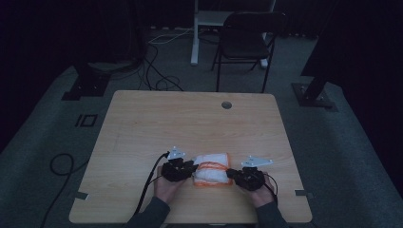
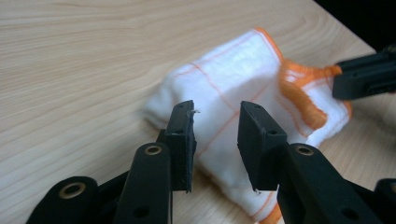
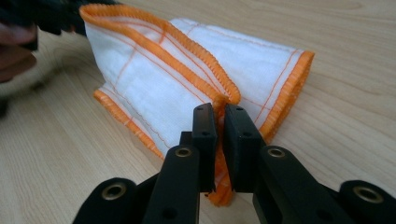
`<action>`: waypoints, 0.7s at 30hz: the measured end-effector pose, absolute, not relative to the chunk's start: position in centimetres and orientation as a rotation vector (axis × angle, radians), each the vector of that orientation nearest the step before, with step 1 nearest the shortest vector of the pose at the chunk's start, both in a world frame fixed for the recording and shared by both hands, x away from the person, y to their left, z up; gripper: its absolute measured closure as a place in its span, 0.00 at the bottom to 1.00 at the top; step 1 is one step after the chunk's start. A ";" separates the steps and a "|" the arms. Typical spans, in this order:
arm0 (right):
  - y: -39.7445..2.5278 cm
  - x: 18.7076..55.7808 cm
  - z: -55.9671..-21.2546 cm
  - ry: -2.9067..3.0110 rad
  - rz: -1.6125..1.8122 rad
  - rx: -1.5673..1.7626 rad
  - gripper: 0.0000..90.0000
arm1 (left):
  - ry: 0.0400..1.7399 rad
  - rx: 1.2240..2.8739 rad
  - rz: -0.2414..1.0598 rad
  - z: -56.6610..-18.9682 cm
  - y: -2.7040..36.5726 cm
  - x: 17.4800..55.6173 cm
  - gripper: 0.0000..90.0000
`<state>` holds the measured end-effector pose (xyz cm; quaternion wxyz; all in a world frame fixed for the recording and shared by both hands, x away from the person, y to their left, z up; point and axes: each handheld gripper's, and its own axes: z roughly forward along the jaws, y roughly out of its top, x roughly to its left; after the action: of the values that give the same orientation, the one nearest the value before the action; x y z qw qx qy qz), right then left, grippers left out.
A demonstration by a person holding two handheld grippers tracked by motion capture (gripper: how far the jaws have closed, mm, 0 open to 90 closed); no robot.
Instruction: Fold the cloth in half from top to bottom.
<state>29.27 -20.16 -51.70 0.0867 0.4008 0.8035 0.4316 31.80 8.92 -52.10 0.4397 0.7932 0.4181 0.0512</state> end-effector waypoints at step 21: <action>-20.3 31.6 -52.5 2.361 1.160 1.254 0.78 | 1.040 2.044 0.124 -53.8 9.1 28.9 0.64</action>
<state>31.55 -20.34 -52.51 0.1133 0.4276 0.8049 0.3955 28.93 9.10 -53.82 0.4102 0.8116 0.4130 0.0491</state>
